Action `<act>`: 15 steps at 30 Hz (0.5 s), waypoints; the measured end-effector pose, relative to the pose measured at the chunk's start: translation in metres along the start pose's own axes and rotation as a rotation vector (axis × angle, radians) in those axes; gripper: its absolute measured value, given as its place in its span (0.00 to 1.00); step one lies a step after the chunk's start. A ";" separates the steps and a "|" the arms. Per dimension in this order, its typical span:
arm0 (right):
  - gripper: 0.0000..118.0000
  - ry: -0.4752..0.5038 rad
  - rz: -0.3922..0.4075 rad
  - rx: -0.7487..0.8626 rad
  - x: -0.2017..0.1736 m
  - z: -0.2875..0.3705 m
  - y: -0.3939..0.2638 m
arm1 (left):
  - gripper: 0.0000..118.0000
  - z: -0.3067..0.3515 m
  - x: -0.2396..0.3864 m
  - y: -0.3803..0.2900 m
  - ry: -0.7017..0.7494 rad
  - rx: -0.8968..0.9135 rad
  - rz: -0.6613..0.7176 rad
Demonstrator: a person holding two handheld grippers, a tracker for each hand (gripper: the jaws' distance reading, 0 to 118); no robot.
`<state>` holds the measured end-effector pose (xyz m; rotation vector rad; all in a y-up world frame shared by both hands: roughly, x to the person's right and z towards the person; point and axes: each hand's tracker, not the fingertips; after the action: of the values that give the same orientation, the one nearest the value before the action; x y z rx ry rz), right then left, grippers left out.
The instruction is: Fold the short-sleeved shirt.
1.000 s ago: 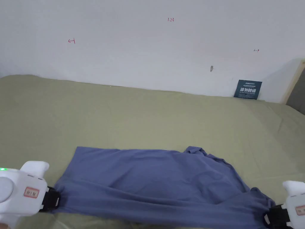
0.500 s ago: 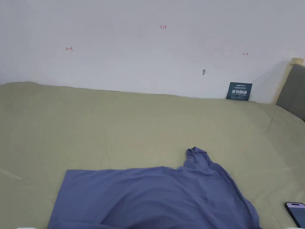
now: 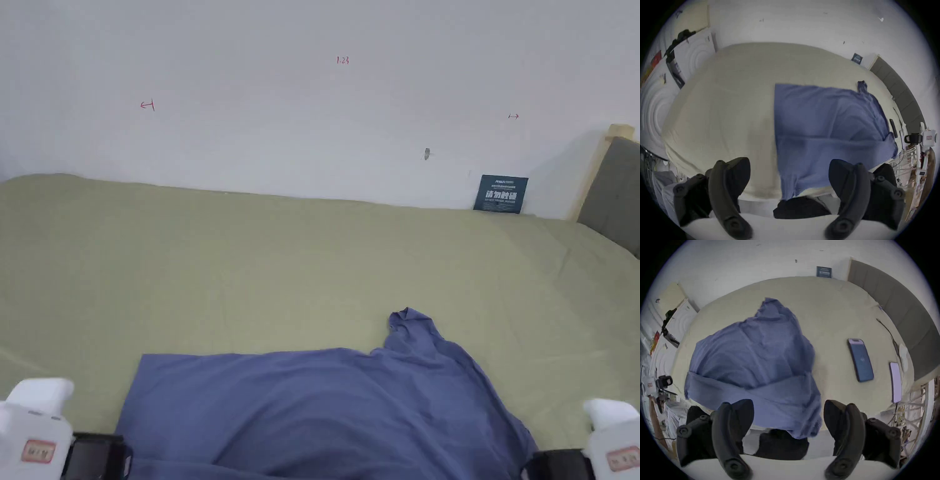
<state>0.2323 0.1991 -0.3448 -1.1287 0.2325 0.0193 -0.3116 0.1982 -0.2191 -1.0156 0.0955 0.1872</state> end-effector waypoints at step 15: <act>0.00 0.072 0.046 0.016 -0.063 -0.066 0.068 | 0.00 -0.100 0.016 0.110 0.027 0.001 -0.023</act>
<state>0.1508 0.1757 -0.4200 -1.1087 0.3226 0.0176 -0.3170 0.1710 -0.3658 -1.0183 0.1080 0.1526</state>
